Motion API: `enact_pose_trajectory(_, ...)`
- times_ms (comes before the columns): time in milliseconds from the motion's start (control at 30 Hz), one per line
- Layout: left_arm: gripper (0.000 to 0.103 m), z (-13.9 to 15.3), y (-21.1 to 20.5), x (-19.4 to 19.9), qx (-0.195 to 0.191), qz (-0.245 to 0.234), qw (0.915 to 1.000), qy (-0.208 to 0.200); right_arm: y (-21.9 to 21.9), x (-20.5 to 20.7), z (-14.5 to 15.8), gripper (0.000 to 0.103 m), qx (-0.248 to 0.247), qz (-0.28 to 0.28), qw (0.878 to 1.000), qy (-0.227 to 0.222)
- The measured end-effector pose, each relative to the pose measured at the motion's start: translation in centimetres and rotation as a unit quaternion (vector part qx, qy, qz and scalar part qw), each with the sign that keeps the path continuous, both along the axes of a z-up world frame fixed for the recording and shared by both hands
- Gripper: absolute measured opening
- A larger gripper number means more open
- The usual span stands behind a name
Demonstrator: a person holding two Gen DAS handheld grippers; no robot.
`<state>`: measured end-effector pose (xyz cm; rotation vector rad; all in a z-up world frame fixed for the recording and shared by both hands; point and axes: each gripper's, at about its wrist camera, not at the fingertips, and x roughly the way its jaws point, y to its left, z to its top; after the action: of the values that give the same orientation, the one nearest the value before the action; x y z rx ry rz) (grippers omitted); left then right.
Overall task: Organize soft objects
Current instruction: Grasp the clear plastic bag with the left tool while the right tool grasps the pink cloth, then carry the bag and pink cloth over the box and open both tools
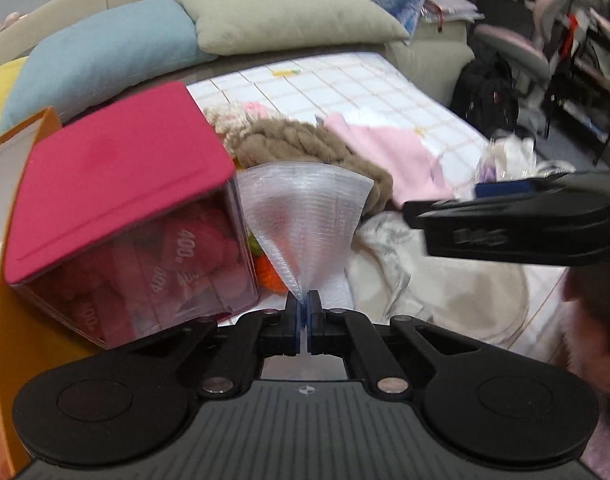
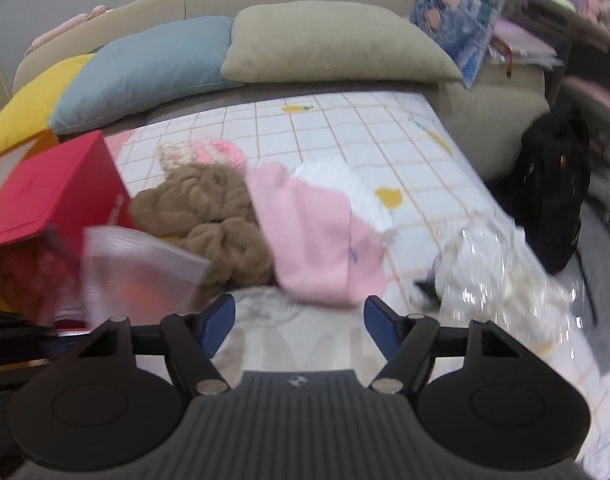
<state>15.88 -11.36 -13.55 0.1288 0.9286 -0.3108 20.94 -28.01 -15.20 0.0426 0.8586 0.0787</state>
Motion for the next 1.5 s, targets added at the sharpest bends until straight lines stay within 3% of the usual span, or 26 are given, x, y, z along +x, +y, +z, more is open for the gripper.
enact_pose_trajectory(100,0.002,0.5,-0.2,0.2,-0.005,0.004,1.0,-0.003,0.1,1.2,-1.2,0.069,-0.016,0.006,1.0,0.001)
enact_pose_trajectory(200,0.002,0.5,-0.6,0.7,-0.005,0.008,1.0,0.0,0.1,2.1,-2.5,0.056,-0.02,0.007,1.0,0.018)
enact_pose_trajectory(267,0.002,0.4,-0.7,0.8,-0.008,0.01,0.9999,0.002,0.0,2.4,-3.0,0.053,-0.023,0.006,1.0,0.02)
enact_pose_trajectory(500,0.002,0.5,-0.6,0.7,-0.009,0.013,0.9998,0.007,0.1,2.0,-2.7,0.006,-0.026,0.014,1.0,0.008)
enact_pose_trajectory(700,0.002,1.8,-0.1,-0.1,-0.018,0.012,0.9997,-0.011,0.2,0.5,-0.4,0.002,-0.035,0.012,0.998,-0.043)
enact_pose_trajectory(1000,0.002,5.2,1.6,-2.3,-0.052,0.02,0.9974,-0.045,-0.5,-3.8,5.1,0.001,0.009,-0.02,0.994,-0.112)
enact_pose_trajectory(1500,0.002,10.8,8.5,-6.4,-0.111,0.066,0.9874,-0.092,4.4,-12.8,12.5,0.001,0.06,0.04,0.985,-0.158)
